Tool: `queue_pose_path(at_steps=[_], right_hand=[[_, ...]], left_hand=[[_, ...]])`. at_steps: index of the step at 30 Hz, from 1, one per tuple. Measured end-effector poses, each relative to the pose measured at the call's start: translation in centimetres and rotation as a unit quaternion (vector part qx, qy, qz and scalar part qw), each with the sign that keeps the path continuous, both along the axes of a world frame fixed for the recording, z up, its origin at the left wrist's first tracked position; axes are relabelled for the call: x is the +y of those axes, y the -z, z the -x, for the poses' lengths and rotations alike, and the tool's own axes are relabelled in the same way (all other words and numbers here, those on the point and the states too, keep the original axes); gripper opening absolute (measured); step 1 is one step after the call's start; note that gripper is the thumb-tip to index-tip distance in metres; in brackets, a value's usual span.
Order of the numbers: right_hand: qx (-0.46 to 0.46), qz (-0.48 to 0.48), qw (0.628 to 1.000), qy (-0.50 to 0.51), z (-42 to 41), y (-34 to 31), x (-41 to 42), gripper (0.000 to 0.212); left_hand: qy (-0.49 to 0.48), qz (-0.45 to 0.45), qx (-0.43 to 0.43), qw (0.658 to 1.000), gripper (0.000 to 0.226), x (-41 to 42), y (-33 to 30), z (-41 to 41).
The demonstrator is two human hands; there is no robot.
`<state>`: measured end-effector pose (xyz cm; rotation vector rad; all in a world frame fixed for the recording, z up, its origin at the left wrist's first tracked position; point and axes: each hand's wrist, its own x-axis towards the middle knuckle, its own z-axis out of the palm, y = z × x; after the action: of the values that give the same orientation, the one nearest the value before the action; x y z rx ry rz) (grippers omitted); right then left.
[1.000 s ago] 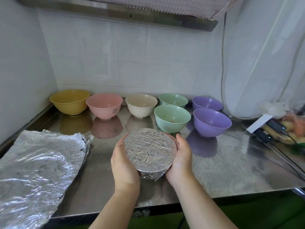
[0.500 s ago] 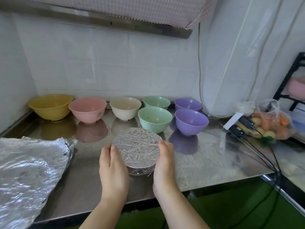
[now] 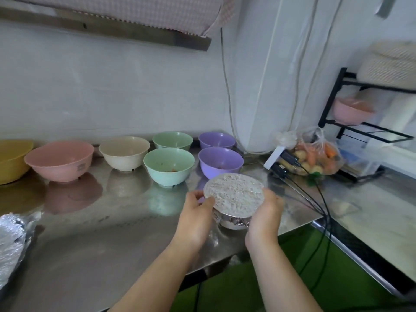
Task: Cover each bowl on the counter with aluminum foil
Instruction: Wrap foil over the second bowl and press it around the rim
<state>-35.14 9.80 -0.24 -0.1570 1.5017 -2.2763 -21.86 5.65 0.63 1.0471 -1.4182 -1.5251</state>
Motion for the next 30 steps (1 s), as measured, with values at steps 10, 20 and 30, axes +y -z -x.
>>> queue_pose_path(at_steps=[10, 20, 30], right_hand=[[-0.012, -0.025, 0.997, 0.065, 7.9, 1.4, -2.0, 0.006], [-0.002, -0.029, 0.998, 0.056, 11.7, 1.5, -3.1, 0.052], [0.330, -0.121, 0.928, 0.125, 7.0, -0.4, -2.0, 0.054]], left_hand=[[0.102, 0.081, -0.028, 0.991, 0.021, -3.3, 1.1, 8.5], [0.109, -0.006, -0.024, 0.994, 0.029, -5.6, 1.7, 11.3], [-0.072, -0.089, -0.041, 0.993, 0.046, -11.3, 0.1, 10.0]])
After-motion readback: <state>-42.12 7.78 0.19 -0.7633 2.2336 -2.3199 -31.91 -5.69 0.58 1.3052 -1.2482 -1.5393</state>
